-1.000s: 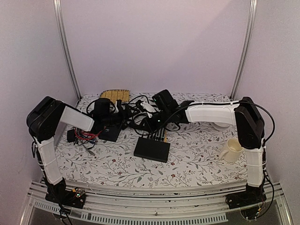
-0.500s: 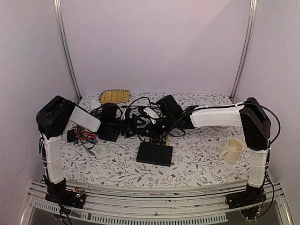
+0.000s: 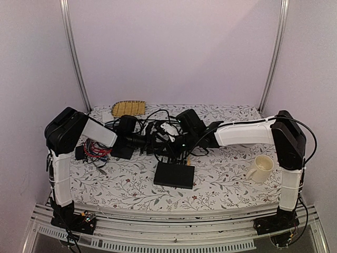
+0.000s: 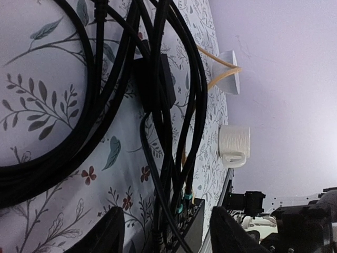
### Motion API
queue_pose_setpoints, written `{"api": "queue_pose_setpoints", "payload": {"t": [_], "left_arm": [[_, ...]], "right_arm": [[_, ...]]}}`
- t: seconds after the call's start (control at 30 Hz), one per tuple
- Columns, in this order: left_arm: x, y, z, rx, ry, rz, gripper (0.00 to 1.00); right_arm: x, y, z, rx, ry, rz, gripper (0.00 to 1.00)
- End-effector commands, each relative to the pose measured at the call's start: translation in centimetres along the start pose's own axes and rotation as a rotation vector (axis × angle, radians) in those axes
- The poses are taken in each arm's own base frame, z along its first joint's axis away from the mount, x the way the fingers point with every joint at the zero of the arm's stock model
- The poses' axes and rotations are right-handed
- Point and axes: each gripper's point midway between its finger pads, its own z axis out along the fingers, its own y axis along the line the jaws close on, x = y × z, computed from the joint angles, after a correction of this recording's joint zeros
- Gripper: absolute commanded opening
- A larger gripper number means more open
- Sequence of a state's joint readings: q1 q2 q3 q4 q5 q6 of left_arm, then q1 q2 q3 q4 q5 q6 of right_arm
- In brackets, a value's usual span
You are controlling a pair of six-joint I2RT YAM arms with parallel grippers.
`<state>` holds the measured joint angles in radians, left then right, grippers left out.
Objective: Pull the plug from the switch port
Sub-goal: Pass from the right arm to the left
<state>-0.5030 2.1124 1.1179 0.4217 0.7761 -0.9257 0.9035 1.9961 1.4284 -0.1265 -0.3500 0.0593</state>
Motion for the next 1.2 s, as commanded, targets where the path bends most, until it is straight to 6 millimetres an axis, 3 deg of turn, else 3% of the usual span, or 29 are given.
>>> {"api": "queue_pose_setpoints", "payload": {"t": [0.0,0.27,0.4,0.53,0.6,0.73,0.87,1.17], "left_arm": [[0.4,-0.2,0.1,0.001,0.02,0.028,0.54],[-0.6,-0.8,-0.1,0.016,-0.003,0.057,0.16],[-1.3,-1.0,-0.7,0.005,-0.039,0.074,0.03],[-2.0,-1.7,-1.2,0.008,-0.062,0.103,0.0],[-2.3,-2.0,-1.4,0.008,-0.074,0.122,0.0],[-2.6,-2.4,-1.8,0.0,-0.09,0.142,0.0],[-2.5,-2.5,-2.2,-0.004,-0.094,0.158,0.0],[-2.4,-4.0,-3.0,0.014,-0.1,0.217,0.0]], "right_arm": [[-2.4,1.9,-1.6,-0.039,-0.073,-0.037,0.01],[-1.5,1.6,-1.3,-0.028,-0.056,-0.017,0.01],[-1.1,1.4,-1.3,-0.015,-0.05,-0.01,0.01],[-0.4,1.0,-1.4,0.005,-0.037,0.006,0.02],[0.0,0.7,-1.5,0.019,-0.031,0.018,0.06],[0.2,-0.3,-2.1,0.063,-0.041,0.064,0.38],[-0.3,-1.5,-3.3,0.102,-0.074,0.115,0.52],[-1.7,-6.6,-5.2,0.344,-0.114,0.211,0.55]]}}
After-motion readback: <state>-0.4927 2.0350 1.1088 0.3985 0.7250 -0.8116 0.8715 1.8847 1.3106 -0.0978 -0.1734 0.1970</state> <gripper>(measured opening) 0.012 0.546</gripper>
